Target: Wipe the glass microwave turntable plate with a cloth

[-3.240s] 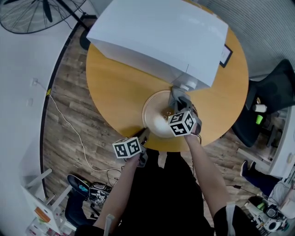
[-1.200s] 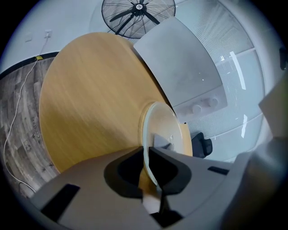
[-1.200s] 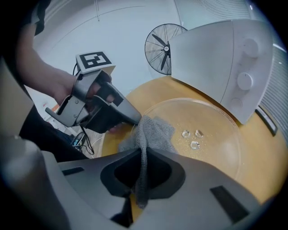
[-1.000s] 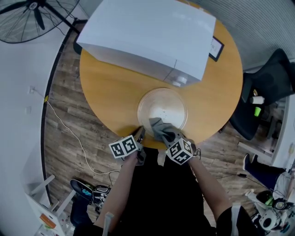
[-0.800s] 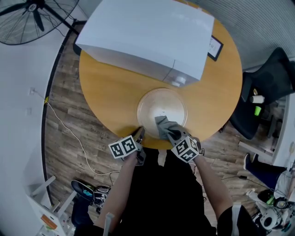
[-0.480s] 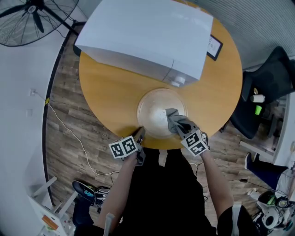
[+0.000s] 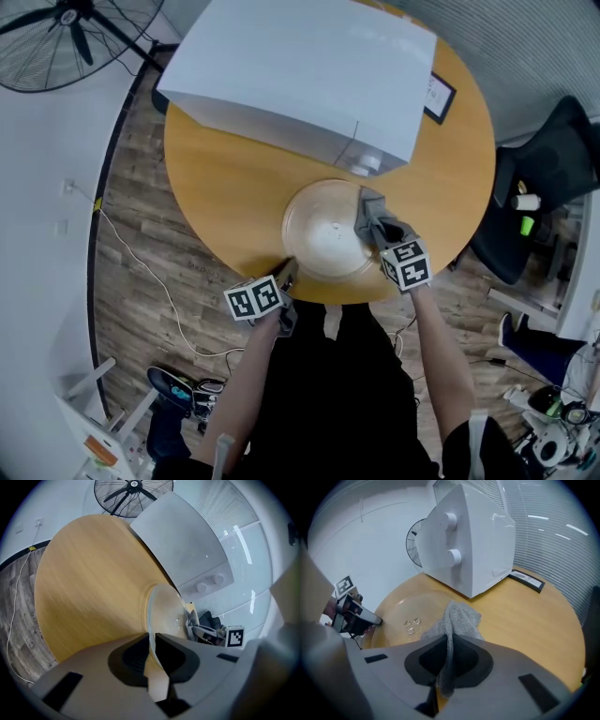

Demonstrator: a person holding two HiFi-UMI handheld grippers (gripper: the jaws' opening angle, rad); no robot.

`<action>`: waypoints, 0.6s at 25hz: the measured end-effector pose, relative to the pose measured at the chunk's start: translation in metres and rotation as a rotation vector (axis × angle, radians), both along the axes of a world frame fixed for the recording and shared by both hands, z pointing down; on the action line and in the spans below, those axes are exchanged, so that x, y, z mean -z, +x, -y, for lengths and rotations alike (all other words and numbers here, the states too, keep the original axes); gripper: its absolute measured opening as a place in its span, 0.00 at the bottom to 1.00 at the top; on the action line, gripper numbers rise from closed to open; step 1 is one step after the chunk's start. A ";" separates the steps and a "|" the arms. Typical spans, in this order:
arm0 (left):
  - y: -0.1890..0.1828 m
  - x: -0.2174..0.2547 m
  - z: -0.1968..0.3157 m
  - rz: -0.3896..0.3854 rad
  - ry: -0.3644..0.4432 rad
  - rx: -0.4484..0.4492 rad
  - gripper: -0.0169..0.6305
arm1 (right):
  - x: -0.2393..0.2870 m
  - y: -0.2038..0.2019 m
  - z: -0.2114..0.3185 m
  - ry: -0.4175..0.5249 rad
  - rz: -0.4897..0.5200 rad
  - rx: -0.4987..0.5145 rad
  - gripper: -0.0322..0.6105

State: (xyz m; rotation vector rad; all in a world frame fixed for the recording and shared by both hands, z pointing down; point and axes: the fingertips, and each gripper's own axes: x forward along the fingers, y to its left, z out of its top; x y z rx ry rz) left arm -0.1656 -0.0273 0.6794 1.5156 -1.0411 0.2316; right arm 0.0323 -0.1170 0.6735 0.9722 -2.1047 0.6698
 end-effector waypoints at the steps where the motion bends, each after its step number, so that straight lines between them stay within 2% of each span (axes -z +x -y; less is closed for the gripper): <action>1: 0.000 0.000 0.000 -0.001 0.000 -0.003 0.08 | 0.000 0.000 0.006 0.005 -0.008 -0.013 0.08; 3: 0.000 0.001 0.001 0.004 0.006 -0.009 0.09 | 0.001 -0.003 0.017 0.020 -0.043 -0.025 0.09; 7: -0.002 0.003 0.002 0.030 0.021 -0.021 0.09 | -0.002 -0.013 0.037 0.084 -0.188 0.016 0.09; 9: -0.001 0.003 0.002 0.033 0.022 -0.021 0.09 | -0.003 -0.022 0.046 0.106 -0.229 0.019 0.08; 15: 0.000 0.003 0.000 0.034 0.025 -0.028 0.10 | -0.002 -0.056 0.070 0.113 -0.199 -0.050 0.08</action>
